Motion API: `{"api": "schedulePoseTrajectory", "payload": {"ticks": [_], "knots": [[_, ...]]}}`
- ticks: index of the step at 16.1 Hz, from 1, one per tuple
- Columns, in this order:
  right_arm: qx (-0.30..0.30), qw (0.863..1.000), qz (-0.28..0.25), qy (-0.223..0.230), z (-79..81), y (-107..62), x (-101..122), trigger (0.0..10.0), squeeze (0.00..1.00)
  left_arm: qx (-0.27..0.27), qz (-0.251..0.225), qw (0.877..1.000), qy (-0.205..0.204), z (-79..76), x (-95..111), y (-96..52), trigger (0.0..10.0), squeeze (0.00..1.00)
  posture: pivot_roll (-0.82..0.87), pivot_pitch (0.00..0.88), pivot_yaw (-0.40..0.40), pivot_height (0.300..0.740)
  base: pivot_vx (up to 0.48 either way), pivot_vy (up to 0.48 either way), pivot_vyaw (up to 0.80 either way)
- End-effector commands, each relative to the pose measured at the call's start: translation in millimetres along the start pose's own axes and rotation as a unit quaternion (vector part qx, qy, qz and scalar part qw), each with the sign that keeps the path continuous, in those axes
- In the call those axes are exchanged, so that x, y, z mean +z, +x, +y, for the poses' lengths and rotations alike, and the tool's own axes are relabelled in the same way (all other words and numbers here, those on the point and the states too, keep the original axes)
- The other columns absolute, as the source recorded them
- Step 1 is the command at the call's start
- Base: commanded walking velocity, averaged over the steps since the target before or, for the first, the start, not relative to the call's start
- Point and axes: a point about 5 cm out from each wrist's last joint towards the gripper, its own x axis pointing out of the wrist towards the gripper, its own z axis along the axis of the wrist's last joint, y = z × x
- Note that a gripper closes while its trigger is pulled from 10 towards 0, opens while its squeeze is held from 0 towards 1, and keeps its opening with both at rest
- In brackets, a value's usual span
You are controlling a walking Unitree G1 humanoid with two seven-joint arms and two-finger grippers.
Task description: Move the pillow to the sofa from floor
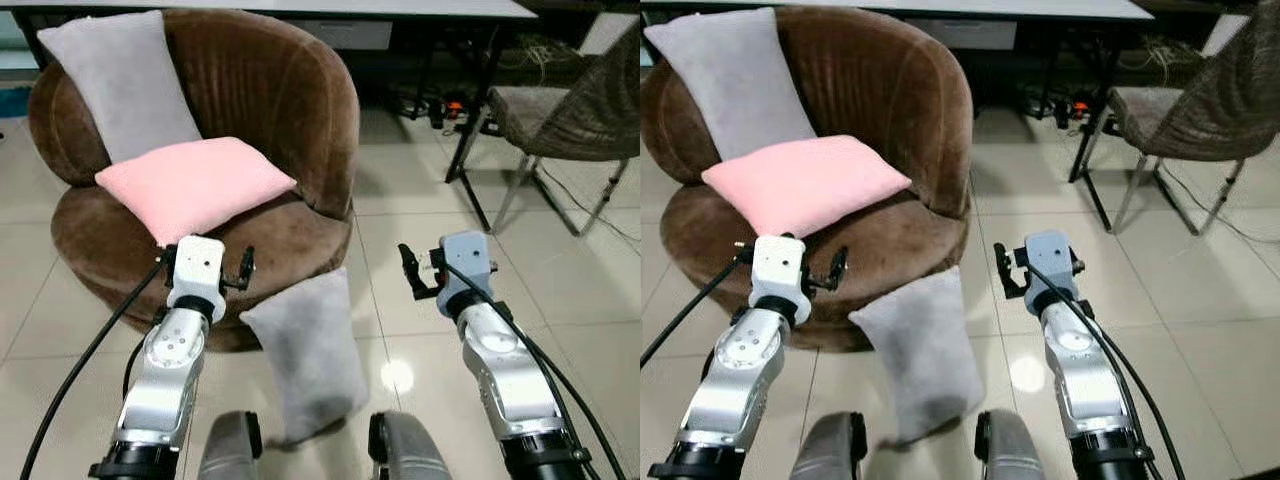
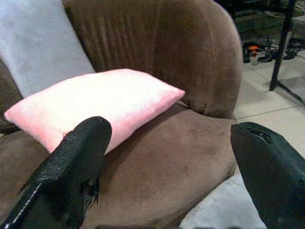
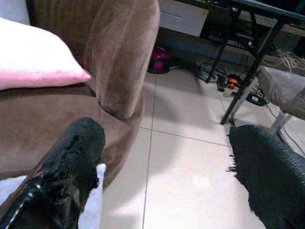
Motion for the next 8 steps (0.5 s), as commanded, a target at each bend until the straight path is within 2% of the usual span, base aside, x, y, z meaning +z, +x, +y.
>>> {"api": "schedulePoseTrajectory", "payload": {"ticks": [1,8], "knots": [[0.000,1.000,-0.004,-0.004,-0.3,1.3,3.0,10.0,0.00,-0.002,-0.002,1.000,0.002,-0.3,1.7,-0.2,10.0,0.97,-0.04,0.000,-0.032,0.625,0.270,0.000,0.00],[0.005,1.000,-0.005,-0.004,1.3,1.9,3.3,10.0,0.00,-0.002,-0.002,1.000,0.001,0.2,1.5,-1.1,10.0,0.97,-0.03,0.000,-0.032,0.625,0.277,0.000,0.00]]}}
